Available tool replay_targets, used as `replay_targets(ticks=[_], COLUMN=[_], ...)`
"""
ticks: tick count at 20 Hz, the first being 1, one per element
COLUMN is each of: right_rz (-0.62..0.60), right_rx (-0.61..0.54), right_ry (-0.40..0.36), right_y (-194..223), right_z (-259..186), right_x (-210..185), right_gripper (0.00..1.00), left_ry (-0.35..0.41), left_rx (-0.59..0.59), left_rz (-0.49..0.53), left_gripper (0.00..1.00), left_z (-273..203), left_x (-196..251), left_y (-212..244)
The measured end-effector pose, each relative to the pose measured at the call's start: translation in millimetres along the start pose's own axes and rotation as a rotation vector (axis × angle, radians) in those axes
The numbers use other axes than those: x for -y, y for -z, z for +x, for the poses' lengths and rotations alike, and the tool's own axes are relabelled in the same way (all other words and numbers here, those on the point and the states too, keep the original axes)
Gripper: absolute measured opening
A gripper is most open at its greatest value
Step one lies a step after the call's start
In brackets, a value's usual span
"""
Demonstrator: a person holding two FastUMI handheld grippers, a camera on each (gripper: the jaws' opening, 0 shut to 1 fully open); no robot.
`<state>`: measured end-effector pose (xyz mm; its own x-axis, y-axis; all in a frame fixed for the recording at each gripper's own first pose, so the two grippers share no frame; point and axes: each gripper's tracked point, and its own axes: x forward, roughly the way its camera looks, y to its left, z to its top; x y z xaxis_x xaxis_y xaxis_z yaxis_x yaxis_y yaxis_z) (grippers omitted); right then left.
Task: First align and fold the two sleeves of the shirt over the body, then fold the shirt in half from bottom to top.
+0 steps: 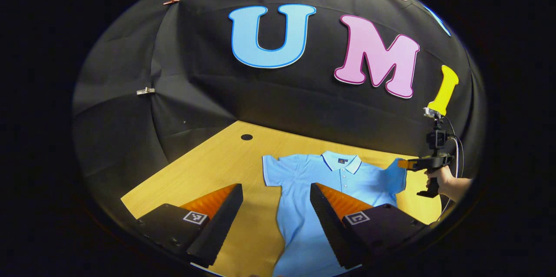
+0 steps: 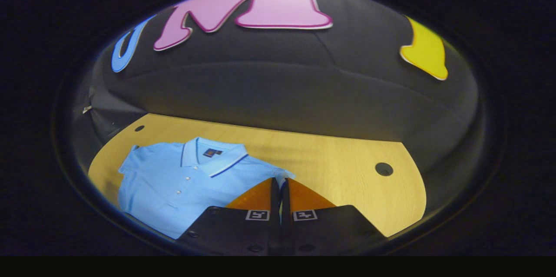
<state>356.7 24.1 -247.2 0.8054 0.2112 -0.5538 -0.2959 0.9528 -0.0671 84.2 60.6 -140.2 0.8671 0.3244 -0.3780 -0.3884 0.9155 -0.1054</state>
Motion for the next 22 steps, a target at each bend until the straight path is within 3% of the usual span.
replay_targets(ticks=[2, 3, 7, 8, 10, 14, 16, 18, 22], right_rz=[-0.021, -0.039, -0.098, -0.105, -0.100, -0.074, -0.082, -0.107, -0.070], right_rx=[0.000, -0.003, -0.024, -0.033, -0.048, -0.055, -0.043, -0.034, -0.012], right_ry=[-0.035, -0.051, -0.098, -0.108, -0.137, -0.211, -0.234, -0.234, -0.196], right_y=[-3, -1, 11, 15, 24, 33, 35, 40, 44], right_z=[3, 6, 15, 17, 20, 12, 3, -12, -44], right_x=[-29, -45, -95, -106, -128, -162, -169, -166, -143], right_gripper=[0.00, 0.05, 0.05, 0.10, 0.07, 0.28, 0.46, 0.96, 0.98], left_ry=[-0.008, -0.011, -0.027, -0.033, -0.043, -0.019, 0.001, 0.022, 0.054], left_rx=[-0.001, -0.002, -0.002, -0.001, -0.006, -0.007, -0.007, -0.007, -0.021], left_rz=[-0.014, -0.019, -0.021, -0.022, -0.025, -0.017, -0.003, 0.002, 0.014], left_gripper=[0.99, 0.99, 0.99, 0.99, 0.99, 0.99, 0.99, 0.99, 0.99], left_z=[-4, -4, -4, -2, 7, 36, 52, 70, 117], left_x=[-7, -11, -26, -29, -32, -26, -22, -19, -19], left_y=[3, 4, 9, 9, 10, 5, 1, -6, -15])
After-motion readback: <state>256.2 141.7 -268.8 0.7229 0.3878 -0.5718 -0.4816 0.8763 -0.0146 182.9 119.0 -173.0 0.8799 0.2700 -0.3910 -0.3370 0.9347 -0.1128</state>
